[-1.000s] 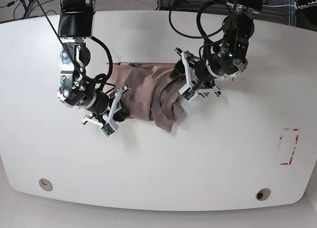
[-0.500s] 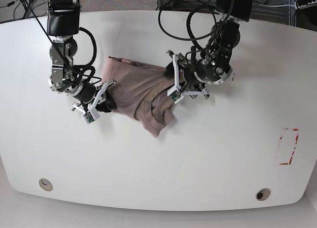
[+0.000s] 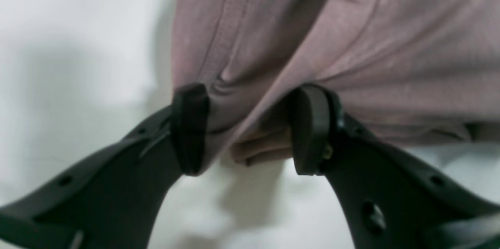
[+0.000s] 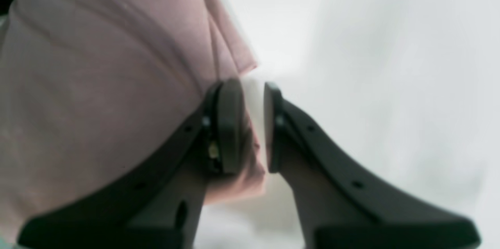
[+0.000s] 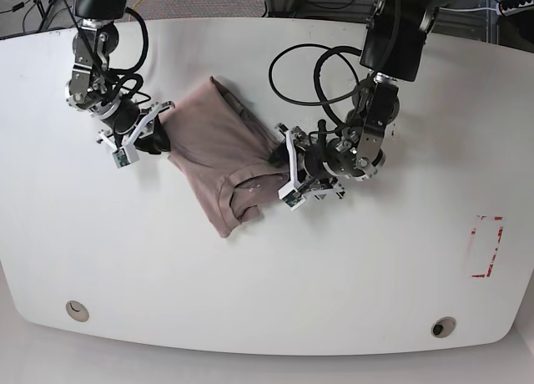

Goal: Fold the T-shirt properly
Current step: 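Grasp the folded bundle with both grippers, then release the right gripper and hold the bundle with the left gripper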

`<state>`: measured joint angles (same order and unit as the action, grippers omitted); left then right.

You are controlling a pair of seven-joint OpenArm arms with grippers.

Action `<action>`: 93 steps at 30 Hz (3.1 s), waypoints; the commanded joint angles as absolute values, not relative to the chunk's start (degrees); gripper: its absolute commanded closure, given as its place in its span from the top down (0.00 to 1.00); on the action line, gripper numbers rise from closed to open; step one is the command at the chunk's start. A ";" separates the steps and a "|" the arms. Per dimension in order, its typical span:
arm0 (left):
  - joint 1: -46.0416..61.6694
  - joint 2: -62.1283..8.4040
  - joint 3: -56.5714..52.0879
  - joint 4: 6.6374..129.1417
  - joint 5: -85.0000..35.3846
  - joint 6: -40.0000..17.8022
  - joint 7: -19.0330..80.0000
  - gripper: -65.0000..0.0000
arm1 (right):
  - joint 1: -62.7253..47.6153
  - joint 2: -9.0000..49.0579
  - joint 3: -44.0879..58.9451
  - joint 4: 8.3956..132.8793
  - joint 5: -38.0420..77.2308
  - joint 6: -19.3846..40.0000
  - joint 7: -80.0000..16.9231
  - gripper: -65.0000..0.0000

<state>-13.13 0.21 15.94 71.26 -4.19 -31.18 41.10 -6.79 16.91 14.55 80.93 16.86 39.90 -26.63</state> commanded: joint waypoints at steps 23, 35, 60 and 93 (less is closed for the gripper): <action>-11.65 -0.13 15.60 93.58 -2.07 -30.46 51.30 0.49 | -4.53 10.24 19.65 109.23 16.13 40.00 -50.68 0.15; 1.27 3.30 19.21 101.32 -2.07 -30.29 51.12 0.49 | 1.98 9.71 12.26 98.86 16.04 40.00 -50.59 0.15; 4.00 1.45 18.86 92.26 -1.89 -30.11 45.41 0.49 | 3.65 10.15 10.42 79.34 16.04 40.00 -37.05 0.15; -6.55 5.76 24.04 100.00 -1.71 -5.67 41.10 0.71 | 1.98 15.34 17.10 106.07 16.13 40.00 -50.15 0.15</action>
<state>-5.15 5.10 23.24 100.71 -1.08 -9.74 43.94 1.10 14.31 16.69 104.92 15.42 39.94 -51.09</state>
